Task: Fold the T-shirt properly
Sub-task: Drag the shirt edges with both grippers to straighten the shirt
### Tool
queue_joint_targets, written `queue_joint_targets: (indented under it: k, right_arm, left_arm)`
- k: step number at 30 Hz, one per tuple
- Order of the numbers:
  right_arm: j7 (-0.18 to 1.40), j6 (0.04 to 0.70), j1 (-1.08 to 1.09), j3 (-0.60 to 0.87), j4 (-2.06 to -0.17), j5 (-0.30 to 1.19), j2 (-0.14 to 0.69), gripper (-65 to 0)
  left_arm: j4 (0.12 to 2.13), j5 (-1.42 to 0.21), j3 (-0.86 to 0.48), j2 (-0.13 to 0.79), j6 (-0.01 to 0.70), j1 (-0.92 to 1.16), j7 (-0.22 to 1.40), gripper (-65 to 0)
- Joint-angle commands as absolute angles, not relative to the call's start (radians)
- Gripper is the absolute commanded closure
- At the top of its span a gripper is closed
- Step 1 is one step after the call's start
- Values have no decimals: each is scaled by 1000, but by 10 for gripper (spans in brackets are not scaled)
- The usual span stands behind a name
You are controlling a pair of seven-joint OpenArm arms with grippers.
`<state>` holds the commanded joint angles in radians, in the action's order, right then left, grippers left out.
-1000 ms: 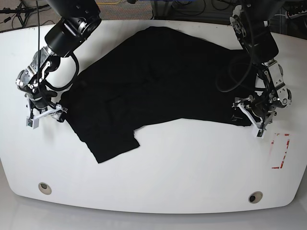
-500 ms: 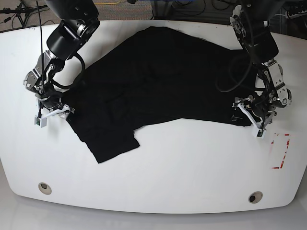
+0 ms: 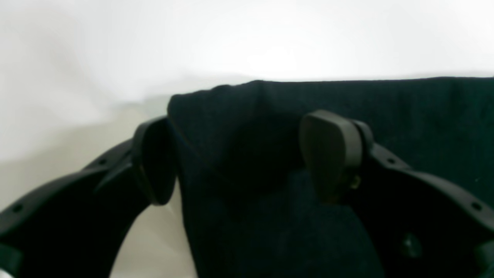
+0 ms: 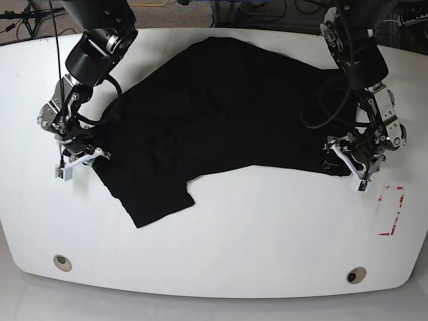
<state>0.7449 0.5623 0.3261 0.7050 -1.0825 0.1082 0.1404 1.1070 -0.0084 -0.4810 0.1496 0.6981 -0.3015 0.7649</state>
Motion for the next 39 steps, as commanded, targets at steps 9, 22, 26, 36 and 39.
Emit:
queue_joint_targets:
  k: [9, 22, 26, 36, 39]
  right_arm:
    - [745, 561, 326, 697, -1082, 104, 140, -13]
    - [745, 559, 326, 697, -1082, 102, 140, 0]
    - [745, 561, 326, 697, -1084, 102, 140, 0]
    - [789, 562, 326, 697, -1170, 107, 140, 0]
    - [814, 561, 331, 694, -1202, 101, 140, 0]
  left_arm:
    - [1107, -8, -479, 119, 698, -302, 768, -471]
    - [1107, -5, -479, 114, 698, -277, 769, -189]
    - [1107, -2, -479, 114, 698, -275, 769, 0]
    - [1179, -4, -479, 114, 698, -274, 794, 0]
    - [1241, -8, -478, 114, 698, -283, 840, 0]
